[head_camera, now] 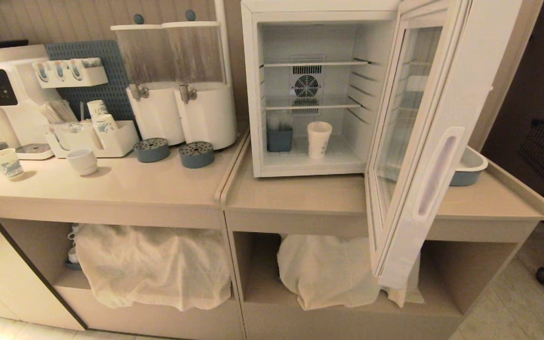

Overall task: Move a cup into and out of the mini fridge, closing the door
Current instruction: Close the freezer door

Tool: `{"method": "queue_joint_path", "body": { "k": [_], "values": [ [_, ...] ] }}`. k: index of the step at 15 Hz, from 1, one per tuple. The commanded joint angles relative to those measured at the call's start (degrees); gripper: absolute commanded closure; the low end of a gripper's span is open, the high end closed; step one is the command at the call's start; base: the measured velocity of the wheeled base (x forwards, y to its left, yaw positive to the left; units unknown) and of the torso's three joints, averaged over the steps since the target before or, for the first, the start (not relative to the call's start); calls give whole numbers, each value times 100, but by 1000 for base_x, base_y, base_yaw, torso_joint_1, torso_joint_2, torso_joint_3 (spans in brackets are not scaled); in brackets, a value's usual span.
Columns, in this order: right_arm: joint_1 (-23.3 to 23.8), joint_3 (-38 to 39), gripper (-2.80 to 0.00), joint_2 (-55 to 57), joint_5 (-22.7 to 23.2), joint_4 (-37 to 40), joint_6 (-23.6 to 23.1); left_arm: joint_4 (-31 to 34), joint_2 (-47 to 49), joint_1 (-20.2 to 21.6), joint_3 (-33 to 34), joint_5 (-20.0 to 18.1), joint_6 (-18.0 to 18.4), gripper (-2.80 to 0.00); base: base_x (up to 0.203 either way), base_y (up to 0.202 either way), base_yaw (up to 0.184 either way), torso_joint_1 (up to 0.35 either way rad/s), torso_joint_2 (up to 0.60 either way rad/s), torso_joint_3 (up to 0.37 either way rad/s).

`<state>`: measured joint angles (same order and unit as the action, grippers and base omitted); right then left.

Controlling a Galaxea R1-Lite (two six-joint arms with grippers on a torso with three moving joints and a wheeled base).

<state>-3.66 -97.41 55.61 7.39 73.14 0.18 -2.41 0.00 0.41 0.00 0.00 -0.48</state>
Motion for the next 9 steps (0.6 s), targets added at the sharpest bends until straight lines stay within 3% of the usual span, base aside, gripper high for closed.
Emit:
{"method": "queue_joint_path", "body": {
  "k": [1, 3, 6, 7, 9],
  "values": [
    [-329, 1140, 0, -507, 373, -201, -168, -5, 0, 2, 105, 0, -4, -280, 0, 0, 0, 0, 0, 0],
    [-588, 2487, 0, -920, 818, -1591, -262, -5, 0, 2, 105, 0, -4, -280, 0, 0, 0, 0, 0, 0],
    [-709, 4598, 0, -1064, 1214, -6266, -130, -5, 0, 2, 105, -3, 4, -280, 0, 0, 0, 0, 0, 0],
    [-649, 5066, 0, -973, 1341, -7343, 17, -5, 0, 2, 105, -6, 13, -280, 0, 0, 0, 0, 0, 0],
    [-3, 5362, 0, -430, 1924, -8208, 464, -5, 0, 2, 105, 0, 48, -280, 0, 0, 0, 0, 0, 0]
  ]
}}
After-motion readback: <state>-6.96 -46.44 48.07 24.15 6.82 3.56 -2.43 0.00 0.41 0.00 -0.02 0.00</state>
